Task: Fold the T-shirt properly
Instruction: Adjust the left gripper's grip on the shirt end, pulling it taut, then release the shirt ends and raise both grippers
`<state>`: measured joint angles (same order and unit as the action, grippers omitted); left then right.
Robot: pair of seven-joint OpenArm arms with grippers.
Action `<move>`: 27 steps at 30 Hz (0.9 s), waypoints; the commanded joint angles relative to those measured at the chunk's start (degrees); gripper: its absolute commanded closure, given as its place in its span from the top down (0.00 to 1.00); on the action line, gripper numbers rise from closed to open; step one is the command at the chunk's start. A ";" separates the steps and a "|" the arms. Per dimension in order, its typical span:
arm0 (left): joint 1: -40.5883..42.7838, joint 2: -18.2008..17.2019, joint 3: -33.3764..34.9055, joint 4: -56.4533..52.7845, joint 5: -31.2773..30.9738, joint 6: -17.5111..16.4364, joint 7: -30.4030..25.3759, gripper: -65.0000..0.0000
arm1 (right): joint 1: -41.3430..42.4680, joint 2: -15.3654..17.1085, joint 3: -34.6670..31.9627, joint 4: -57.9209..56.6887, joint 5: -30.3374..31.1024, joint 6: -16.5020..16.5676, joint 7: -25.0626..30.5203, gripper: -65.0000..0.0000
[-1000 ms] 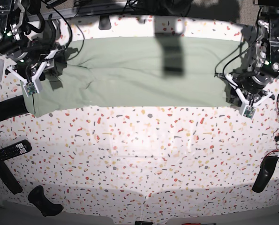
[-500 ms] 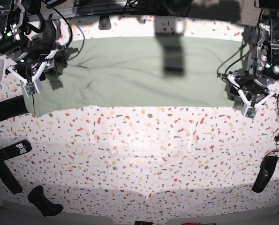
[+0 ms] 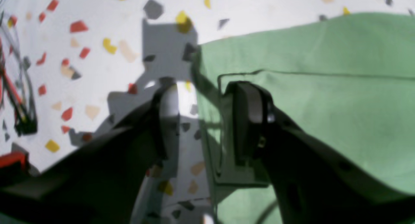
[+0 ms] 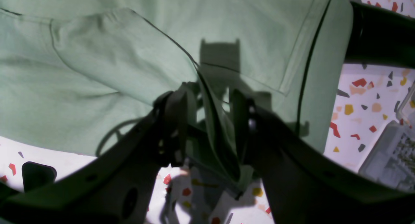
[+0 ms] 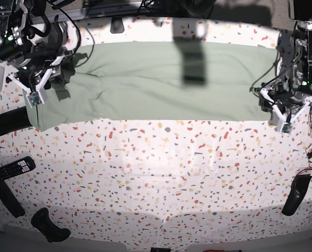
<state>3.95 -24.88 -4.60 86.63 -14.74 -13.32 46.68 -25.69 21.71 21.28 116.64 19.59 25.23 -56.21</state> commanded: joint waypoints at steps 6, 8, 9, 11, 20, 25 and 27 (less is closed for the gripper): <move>-0.61 -0.72 -0.28 1.18 0.33 0.09 -2.99 0.40 | 0.33 1.05 0.46 1.05 -0.46 -0.20 4.68 0.35; -0.61 -0.72 -0.28 1.70 0.39 0.07 -3.10 0.40 | 0.63 1.09 0.46 1.05 -0.24 -0.20 4.52 0.35; -0.61 -0.70 -0.28 2.36 1.27 0.07 -3.50 0.40 | 0.79 1.07 0.46 1.05 -0.17 -0.20 4.59 0.35; -0.61 -0.72 -0.28 4.17 3.93 0.11 -4.33 0.40 | 1.31 1.07 0.48 1.16 0.15 0.00 5.38 0.35; -0.42 -0.70 -0.28 10.56 6.03 2.49 -4.31 0.40 | 6.62 0.92 0.48 5.44 3.52 0.92 7.37 0.35; 3.43 -0.68 -0.28 18.18 5.18 15.34 -4.11 0.40 | 6.62 -0.85 0.48 7.17 6.88 1.51 9.53 0.35; 5.81 -0.70 -0.28 23.04 5.75 15.30 -4.11 0.40 | 6.62 -2.82 0.46 7.82 6.84 2.43 10.08 0.35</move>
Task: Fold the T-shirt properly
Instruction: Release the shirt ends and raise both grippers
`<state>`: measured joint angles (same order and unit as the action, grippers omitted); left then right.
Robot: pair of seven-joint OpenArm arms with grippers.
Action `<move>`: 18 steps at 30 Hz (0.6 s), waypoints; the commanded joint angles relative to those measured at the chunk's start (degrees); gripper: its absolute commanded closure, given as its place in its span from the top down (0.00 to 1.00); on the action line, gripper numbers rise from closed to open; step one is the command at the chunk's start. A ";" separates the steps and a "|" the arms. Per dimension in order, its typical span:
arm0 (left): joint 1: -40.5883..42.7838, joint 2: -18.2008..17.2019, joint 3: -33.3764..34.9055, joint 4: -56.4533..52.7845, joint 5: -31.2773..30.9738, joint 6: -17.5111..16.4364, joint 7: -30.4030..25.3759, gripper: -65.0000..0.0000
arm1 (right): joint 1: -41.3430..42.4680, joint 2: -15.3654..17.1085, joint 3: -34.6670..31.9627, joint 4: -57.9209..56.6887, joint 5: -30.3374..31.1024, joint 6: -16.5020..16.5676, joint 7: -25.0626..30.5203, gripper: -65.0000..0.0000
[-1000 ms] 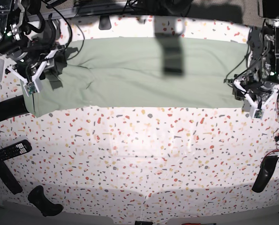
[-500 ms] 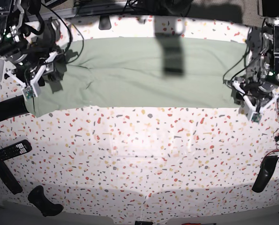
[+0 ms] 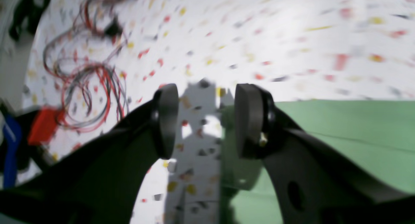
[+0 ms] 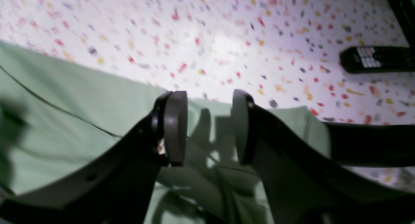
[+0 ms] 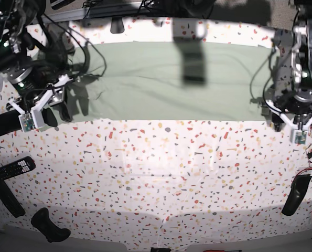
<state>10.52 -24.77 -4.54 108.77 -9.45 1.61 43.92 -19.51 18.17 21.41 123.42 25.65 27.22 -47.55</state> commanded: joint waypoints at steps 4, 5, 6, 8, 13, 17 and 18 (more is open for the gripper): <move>3.28 -0.79 -0.35 7.19 0.11 0.35 -1.33 0.40 | 0.31 -3.89 0.35 1.05 0.79 1.33 0.70 0.35; 3.89 -0.79 -0.35 7.21 -0.22 0.35 -1.31 0.40 | 0.26 -5.07 0.33 1.01 0.26 1.33 0.61 0.35; 4.50 -0.76 -0.35 6.95 -0.68 0.35 -0.90 0.40 | 0.28 -6.32 0.35 0.96 -0.44 1.36 0.57 0.35; 5.97 -0.79 -0.35 6.32 -1.11 0.35 -0.15 0.40 | 0.28 -8.41 0.35 0.96 -1.90 1.38 0.59 0.35; 10.47 -0.76 -0.35 5.57 -1.07 0.31 -0.13 0.40 | 0.28 -10.62 0.33 0.94 -4.17 1.40 -0.02 0.35; 11.67 0.35 -0.35 5.57 -1.03 0.09 -2.14 0.40 | 0.28 -10.88 0.35 -1.05 -6.91 1.40 0.22 0.35; 11.32 0.83 -0.35 5.57 -1.09 -0.66 -3.56 0.40 | 0.31 -10.88 0.33 -2.12 -7.10 1.40 0.26 0.35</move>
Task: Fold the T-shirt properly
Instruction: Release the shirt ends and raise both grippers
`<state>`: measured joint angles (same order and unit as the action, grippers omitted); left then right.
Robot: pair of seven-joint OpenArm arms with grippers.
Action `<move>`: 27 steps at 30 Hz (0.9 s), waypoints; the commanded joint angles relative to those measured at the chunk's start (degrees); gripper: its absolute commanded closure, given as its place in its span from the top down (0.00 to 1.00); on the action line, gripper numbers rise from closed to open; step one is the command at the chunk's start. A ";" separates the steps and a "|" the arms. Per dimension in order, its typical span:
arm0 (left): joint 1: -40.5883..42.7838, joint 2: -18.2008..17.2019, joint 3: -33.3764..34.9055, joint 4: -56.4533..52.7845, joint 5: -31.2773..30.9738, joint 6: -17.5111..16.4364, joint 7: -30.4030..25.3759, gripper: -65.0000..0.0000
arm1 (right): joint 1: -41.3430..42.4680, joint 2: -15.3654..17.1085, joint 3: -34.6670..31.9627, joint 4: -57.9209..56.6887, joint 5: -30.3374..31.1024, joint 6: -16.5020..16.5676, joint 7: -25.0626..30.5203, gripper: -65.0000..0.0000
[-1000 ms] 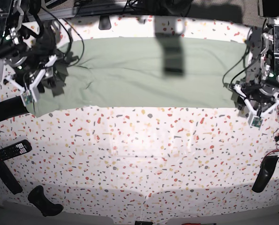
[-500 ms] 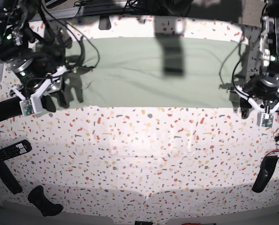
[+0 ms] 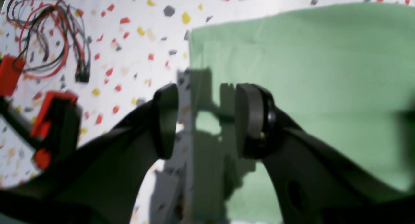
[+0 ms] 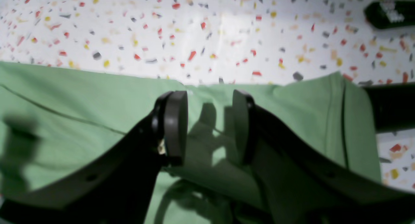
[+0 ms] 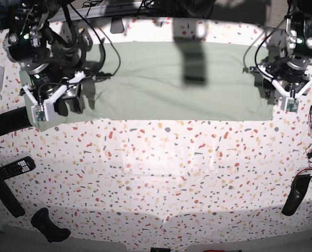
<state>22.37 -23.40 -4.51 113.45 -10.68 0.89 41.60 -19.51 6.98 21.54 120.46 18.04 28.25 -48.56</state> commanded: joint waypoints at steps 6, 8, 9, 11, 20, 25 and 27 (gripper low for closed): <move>-7.30 2.93 -0.37 -2.21 0.15 -6.88 -5.49 0.40 | 0.33 0.31 0.20 -4.24 0.66 0.85 1.97 0.35; -11.61 2.84 -0.37 -6.10 0.31 -11.39 -4.92 0.40 | 0.46 0.35 0.22 -4.09 3.15 3.85 2.84 0.35; -13.62 2.60 -0.37 -7.89 0.85 -13.84 -3.21 0.40 | 0.63 0.33 0.20 -3.93 4.98 5.60 2.99 0.35; -16.68 2.03 -0.37 -10.54 3.82 -21.40 0.04 0.40 | 0.96 0.35 0.22 -3.76 7.78 8.17 2.93 0.35; -16.96 -11.93 1.09 -12.98 -0.90 -40.89 -12.20 0.40 | 3.08 0.48 0.22 -3.74 7.72 8.48 2.58 0.35; -16.96 -17.09 1.14 -12.96 1.07 -40.76 -22.14 0.39 | 4.28 0.48 0.22 -3.74 7.72 8.52 1.05 0.35; -16.98 -17.16 1.14 -12.96 -1.60 -35.01 -22.21 0.39 | 4.26 0.46 0.22 -3.74 7.72 8.55 0.66 0.35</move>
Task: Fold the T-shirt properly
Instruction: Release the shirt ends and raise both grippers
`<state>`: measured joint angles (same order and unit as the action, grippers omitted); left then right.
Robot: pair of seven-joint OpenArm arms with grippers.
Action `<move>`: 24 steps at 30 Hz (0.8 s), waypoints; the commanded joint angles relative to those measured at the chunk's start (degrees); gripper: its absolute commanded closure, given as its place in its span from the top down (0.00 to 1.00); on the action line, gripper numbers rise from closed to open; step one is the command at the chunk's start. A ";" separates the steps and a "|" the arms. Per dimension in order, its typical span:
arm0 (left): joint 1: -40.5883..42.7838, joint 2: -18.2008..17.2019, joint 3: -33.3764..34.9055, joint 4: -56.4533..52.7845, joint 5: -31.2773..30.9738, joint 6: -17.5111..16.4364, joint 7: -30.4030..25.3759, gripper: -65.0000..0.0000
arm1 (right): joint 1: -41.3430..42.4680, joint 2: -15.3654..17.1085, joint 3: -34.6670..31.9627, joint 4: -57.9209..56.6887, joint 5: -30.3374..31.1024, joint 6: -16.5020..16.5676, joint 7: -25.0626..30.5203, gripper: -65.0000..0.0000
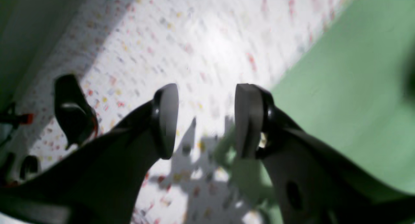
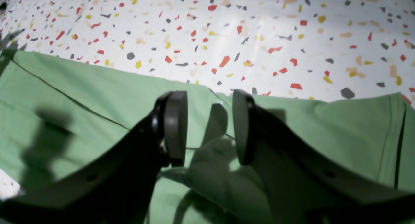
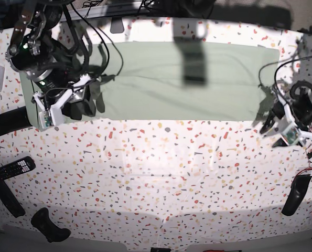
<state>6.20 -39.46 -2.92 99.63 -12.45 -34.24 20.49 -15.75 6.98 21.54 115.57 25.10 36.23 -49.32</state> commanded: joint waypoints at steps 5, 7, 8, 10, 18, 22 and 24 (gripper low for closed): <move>-0.79 -0.57 -0.46 0.85 -2.64 1.70 -2.14 0.39 | 0.50 0.48 0.22 1.16 0.63 0.55 1.27 0.35; -0.79 -0.55 -0.46 0.85 -2.64 1.68 -1.44 0.39 | 0.50 0.46 0.22 1.16 0.66 0.57 0.85 0.35; -0.76 -0.55 -0.46 0.85 -2.64 1.68 -0.59 0.39 | 0.50 0.46 0.22 1.16 0.66 0.57 0.81 0.35; -0.76 -0.57 -0.46 0.85 -2.64 1.68 1.36 0.39 | 0.52 0.48 0.22 1.16 0.68 0.55 0.94 0.35; -0.52 -0.57 -0.46 0.85 -2.67 1.68 2.16 0.39 | 0.63 0.48 0.22 1.16 0.68 0.66 1.03 0.35; -0.52 -0.55 -0.46 0.85 -2.64 1.68 2.16 0.39 | 1.70 0.46 0.22 1.16 0.66 0.66 0.22 0.35; -0.48 -0.55 -0.46 0.83 -2.64 1.68 2.23 0.39 | 2.14 0.46 0.22 1.16 0.66 0.66 0.26 0.35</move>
<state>6.33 -38.92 -2.90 99.63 -14.61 -33.01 24.03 -14.09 7.01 21.54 115.57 25.12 36.25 -50.43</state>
